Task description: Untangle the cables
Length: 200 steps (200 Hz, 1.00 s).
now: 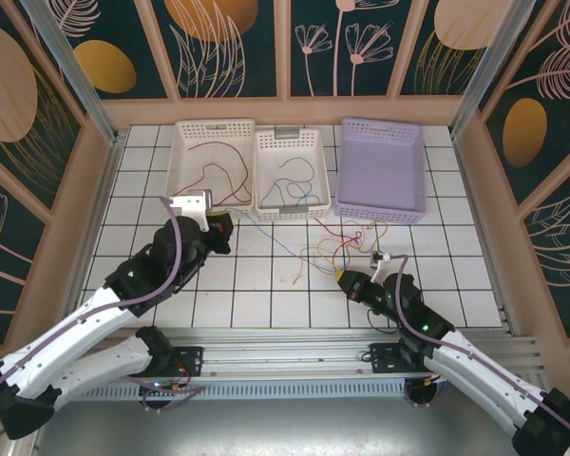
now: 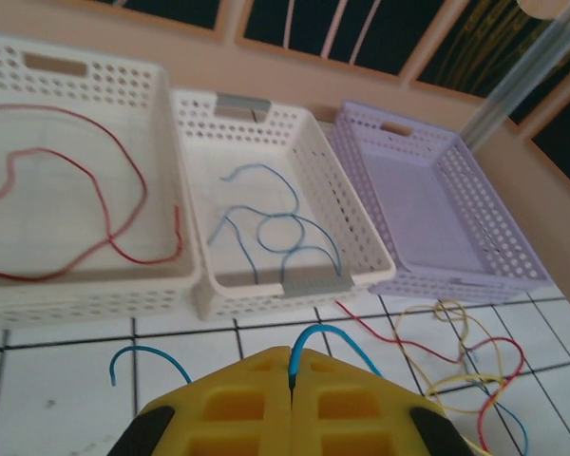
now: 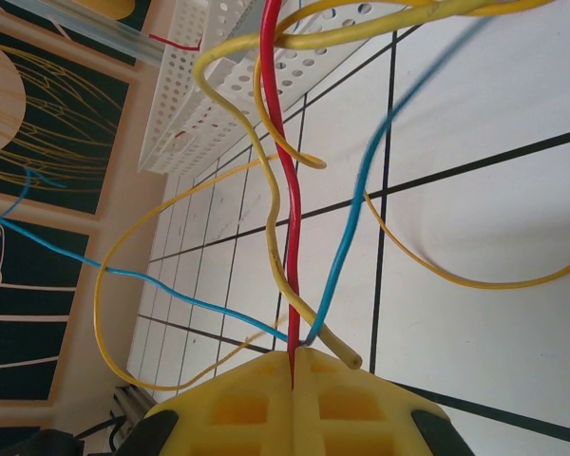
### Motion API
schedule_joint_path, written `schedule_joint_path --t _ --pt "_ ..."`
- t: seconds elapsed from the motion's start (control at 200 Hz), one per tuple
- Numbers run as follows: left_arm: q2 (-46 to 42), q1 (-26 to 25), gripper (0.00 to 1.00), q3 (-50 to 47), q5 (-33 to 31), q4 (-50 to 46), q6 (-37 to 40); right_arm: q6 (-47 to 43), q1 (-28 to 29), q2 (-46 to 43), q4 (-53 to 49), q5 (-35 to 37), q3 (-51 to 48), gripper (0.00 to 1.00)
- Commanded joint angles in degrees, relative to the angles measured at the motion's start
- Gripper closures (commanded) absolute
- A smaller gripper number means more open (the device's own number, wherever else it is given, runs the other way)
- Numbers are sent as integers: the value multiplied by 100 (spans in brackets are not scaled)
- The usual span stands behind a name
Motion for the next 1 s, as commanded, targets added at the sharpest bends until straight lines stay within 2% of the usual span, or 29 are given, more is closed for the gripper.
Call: schedule_joint_path --t 0.0,0.275,0.47,0.996 --pt "-222 -21 100 451 -631 -675 377 43 -42 -58 -7 56 -305 100" --pt "-344 -24 100 1755 -1327 -1605 954 72 -61 -60 112 48 -403 100" --pt "-241 -24 100 2528 -1460 -1951 1270 69 -83 -58 133 39 -446 100" --pt "833 -22 100 3934 -535 -1294 1545 74 -131 -36 139 4 -415 100"
